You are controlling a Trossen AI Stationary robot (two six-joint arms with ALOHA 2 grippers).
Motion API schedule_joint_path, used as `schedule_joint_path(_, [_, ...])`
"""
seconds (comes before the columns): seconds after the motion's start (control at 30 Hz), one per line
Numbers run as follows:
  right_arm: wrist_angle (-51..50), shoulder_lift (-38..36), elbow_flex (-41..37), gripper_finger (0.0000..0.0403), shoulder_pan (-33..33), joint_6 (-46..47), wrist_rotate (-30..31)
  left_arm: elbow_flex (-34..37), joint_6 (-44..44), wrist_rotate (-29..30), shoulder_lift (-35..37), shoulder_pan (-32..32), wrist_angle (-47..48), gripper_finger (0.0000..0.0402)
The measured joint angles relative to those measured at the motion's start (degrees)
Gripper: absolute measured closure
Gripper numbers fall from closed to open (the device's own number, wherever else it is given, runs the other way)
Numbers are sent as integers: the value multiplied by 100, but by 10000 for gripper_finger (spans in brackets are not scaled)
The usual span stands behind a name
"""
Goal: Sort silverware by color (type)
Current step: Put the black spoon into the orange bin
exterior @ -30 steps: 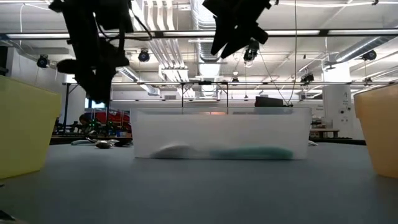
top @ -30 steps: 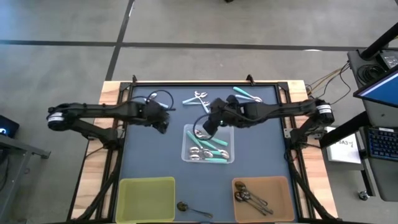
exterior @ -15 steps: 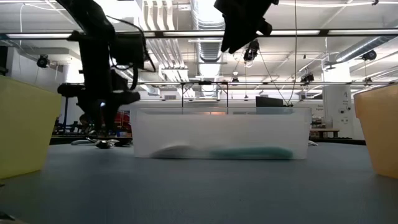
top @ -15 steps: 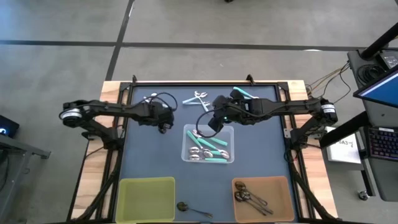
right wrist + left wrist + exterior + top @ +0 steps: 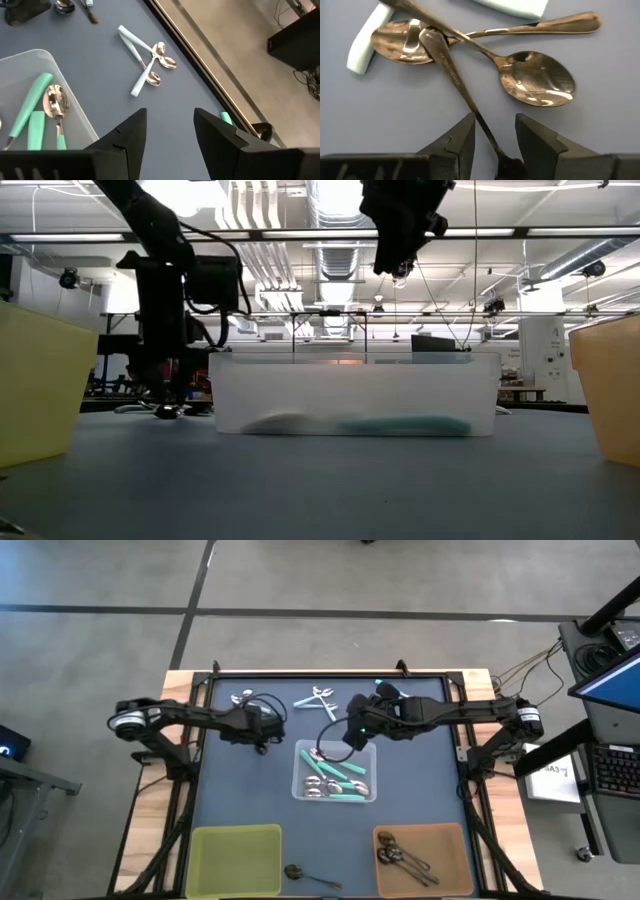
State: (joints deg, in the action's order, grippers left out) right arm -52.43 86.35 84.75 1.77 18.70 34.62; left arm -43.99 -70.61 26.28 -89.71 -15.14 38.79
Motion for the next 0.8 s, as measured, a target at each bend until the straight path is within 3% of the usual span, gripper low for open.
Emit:
schedule_joint_path(0.2, [-16, 0, 0, 246, 5, 6, -1, 84, -547, 31, -271, 2, -1, 279])
schedule_joint_path(0.4, [-30, 0, 0, 250, 3, 58, -2, 118, -518, 90, -526, 13, -31, 284])
schedule_joint_path(0.5, [-84, 0, 0, 252, 3, 131, -5, 118, -356, 87, -551, 13, -66, 310])
schedule_joint_path(0.67, [-438, -60, -2, 253, -2, 311, -20, 120, -118, 66, -556, 13, -109, 388])
schedule_joint_path(0.8, [-687, -237, -2, 257, -2, 444, -24, 127, 6, 30, -530, 20, -103, 394])
